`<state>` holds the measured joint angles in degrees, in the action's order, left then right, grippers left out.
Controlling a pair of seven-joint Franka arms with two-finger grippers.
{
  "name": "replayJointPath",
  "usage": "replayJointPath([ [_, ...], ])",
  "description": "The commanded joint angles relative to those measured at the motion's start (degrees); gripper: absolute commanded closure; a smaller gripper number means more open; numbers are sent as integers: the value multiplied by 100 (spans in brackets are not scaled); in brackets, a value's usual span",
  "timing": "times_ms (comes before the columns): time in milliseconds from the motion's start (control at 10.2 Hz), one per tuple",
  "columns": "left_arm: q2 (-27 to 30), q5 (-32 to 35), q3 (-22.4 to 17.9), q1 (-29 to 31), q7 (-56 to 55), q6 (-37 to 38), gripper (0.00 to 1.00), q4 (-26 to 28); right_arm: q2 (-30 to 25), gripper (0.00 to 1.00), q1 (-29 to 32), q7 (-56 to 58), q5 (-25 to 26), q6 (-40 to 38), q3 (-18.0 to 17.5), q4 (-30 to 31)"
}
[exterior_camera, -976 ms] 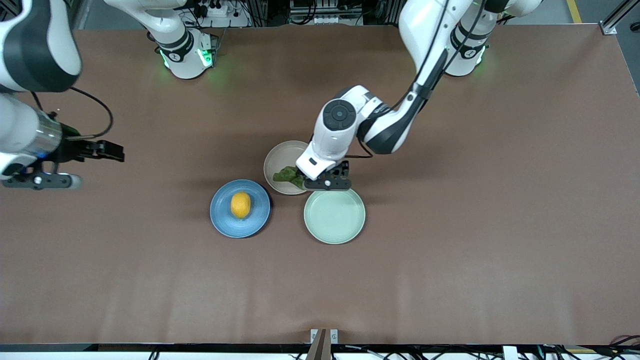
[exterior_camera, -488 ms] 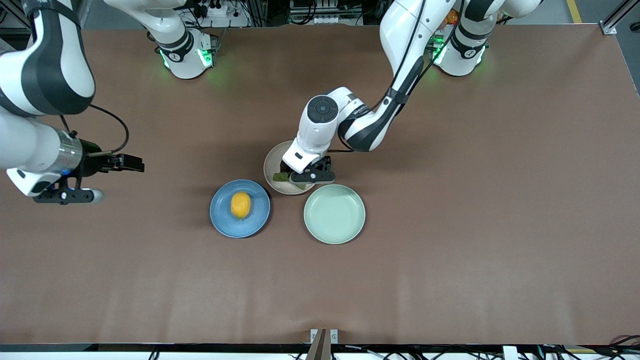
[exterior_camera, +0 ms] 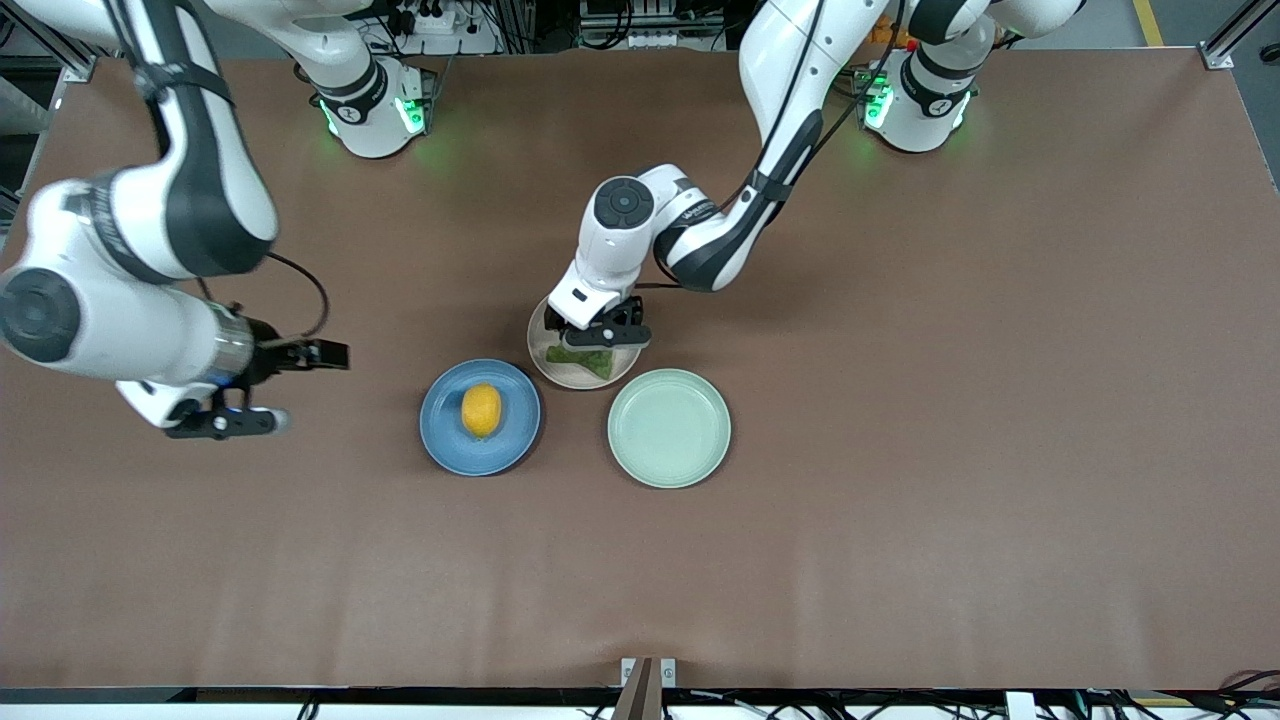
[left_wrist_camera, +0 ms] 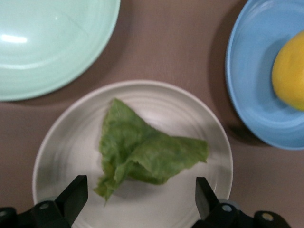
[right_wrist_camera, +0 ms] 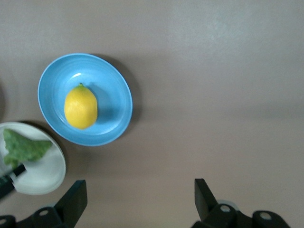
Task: Pick lemon and lettuce from blue and beige plates
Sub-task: 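Grasp the lettuce with the left gripper while the right gripper grasps the lemon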
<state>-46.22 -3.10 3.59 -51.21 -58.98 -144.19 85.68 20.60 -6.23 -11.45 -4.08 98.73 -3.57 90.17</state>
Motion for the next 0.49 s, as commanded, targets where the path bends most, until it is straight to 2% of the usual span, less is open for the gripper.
replayJointPath([
  [0, -238, 152, -60, -65, -507, -196, 0, -104, 162, 0, -316, -1101, -110, 312, 5, 9],
  [390, -273, 169, -131, -91, -491, -609, 0, -192, 497, 0, -756, -1431, -172, 892, 5, 131],
])
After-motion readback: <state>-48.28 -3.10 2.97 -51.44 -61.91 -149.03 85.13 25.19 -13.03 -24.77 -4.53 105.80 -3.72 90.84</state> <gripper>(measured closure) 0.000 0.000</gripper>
